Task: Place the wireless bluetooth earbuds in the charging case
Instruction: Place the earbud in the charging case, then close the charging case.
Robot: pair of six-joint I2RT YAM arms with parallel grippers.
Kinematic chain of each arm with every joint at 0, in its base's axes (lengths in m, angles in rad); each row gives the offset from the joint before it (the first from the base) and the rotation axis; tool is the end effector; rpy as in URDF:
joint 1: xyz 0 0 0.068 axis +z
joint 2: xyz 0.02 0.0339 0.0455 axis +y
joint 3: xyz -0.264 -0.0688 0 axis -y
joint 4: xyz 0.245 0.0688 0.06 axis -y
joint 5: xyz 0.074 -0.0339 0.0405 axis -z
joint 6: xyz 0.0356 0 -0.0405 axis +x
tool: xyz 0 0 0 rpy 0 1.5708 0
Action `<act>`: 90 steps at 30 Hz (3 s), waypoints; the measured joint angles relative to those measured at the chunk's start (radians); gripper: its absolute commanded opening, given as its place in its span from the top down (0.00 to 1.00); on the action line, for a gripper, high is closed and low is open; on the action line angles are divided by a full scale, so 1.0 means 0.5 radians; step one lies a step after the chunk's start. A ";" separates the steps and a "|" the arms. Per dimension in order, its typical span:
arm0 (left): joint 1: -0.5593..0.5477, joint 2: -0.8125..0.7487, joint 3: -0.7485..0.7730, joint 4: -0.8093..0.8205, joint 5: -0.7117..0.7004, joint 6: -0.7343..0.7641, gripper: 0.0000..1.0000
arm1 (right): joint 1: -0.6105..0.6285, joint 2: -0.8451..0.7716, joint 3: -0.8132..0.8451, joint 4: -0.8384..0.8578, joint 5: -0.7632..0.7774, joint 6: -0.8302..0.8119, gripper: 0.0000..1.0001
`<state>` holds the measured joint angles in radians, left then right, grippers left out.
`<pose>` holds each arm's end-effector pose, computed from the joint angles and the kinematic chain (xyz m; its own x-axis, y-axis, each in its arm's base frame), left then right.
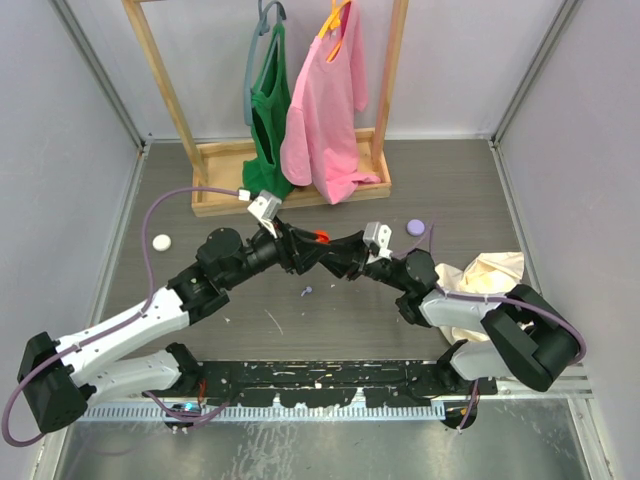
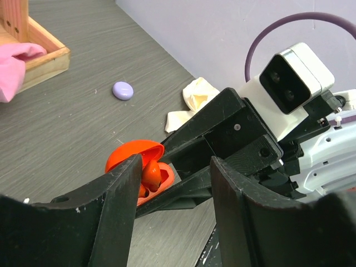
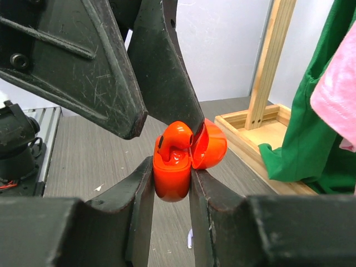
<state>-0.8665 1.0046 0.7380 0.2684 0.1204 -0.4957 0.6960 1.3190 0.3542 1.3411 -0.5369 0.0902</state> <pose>0.1521 -0.1856 0.3298 -0.3958 -0.2634 -0.8797 0.7345 0.4843 -0.4755 0.1728 0.1681 0.2404 0.1984 0.2666 -0.9432 -0.9377 0.3318 -0.1034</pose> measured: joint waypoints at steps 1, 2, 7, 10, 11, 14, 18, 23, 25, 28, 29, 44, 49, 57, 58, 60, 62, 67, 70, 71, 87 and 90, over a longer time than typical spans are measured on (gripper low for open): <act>0.000 -0.002 0.002 -0.009 0.000 0.014 0.46 | -0.002 0.007 0.008 -0.005 -0.010 0.008 0.99; 0.000 -0.007 0.003 -0.022 0.001 0.027 0.46 | -0.005 0.014 0.015 -0.010 -0.027 0.020 0.99; 0.000 -0.034 0.004 -0.073 0.005 0.056 0.42 | -0.008 0.021 0.031 -0.030 -0.079 0.048 0.99; 0.000 -0.060 0.004 -0.103 0.021 0.092 0.38 | -0.009 0.034 0.047 -0.036 -0.116 0.074 0.99; 0.001 -0.073 0.004 -0.117 0.031 0.105 0.37 | -0.009 0.043 0.060 -0.038 -0.136 0.086 0.99; 0.007 -0.111 0.004 -0.147 0.051 0.144 0.36 | -0.009 0.070 0.098 -0.038 -0.195 0.126 0.99; 0.027 -0.162 0.004 -0.198 0.105 0.188 0.36 | -0.009 0.105 0.140 -0.038 -0.278 0.177 0.99; 0.066 -0.202 0.005 -0.246 0.199 0.209 0.35 | -0.009 0.174 0.198 -0.052 -0.426 0.253 0.99; 0.103 -0.219 0.005 -0.254 0.227 0.224 0.35 | -0.006 0.195 0.216 -0.055 -0.504 0.284 0.99; 0.165 -0.230 0.005 -0.278 0.262 0.232 0.33 | 0.005 0.199 0.234 -0.046 -0.590 0.312 0.99; 0.179 -0.233 0.005 -0.290 0.267 0.232 0.33 | 0.005 0.199 0.237 -0.041 -0.603 0.314 0.99; 0.248 -0.396 0.130 -0.696 0.200 0.140 0.17 | 0.004 0.199 0.238 -0.009 -0.626 0.336 0.99; 0.267 -0.389 0.163 -0.848 0.209 0.040 0.15 | 0.002 0.211 0.238 0.063 -0.625 0.364 0.99; 0.356 -0.249 0.163 -0.920 0.402 -0.140 0.15 | 0.002 0.282 0.254 0.160 -0.636 0.454 0.99; 0.365 -0.235 0.163 -0.918 0.436 -0.163 0.15 | 0.002 0.282 0.256 0.163 -0.637 0.457 0.99; 0.378 -0.218 0.163 -0.899 0.497 -0.201 0.17 | 0.002 0.282 0.258 0.180 -0.637 0.467 0.99; 0.381 -0.211 0.163 -0.868 0.552 -0.237 0.18 | 0.002 0.282 0.259 0.191 -0.637 0.472 0.99; 0.391 -0.208 0.162 -0.777 0.677 -0.301 0.21 | 0.002 0.282 0.261 0.192 -0.637 0.479 0.99; 0.406 -0.199 0.160 -0.698 0.750 -0.348 0.24 | 0.002 0.282 0.261 0.193 -0.642 0.486 0.99; 0.412 -0.197 0.157 -0.678 0.769 -0.356 0.25 | 0.001 0.282 0.261 0.201 -0.644 0.491 0.99; 0.465 -0.228 0.066 -0.497 0.913 -0.410 0.30 | -0.007 0.282 0.260 0.217 -0.699 0.494 0.99; 0.464 -0.253 0.049 -0.437 0.946 -0.422 0.30 | -0.007 0.282 0.260 0.184 -0.735 0.492 0.99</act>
<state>-0.6346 0.8783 0.7624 0.0498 0.5934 -0.7067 0.6926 1.4597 0.4843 1.4330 -0.9043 0.3363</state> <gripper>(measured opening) 0.705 0.331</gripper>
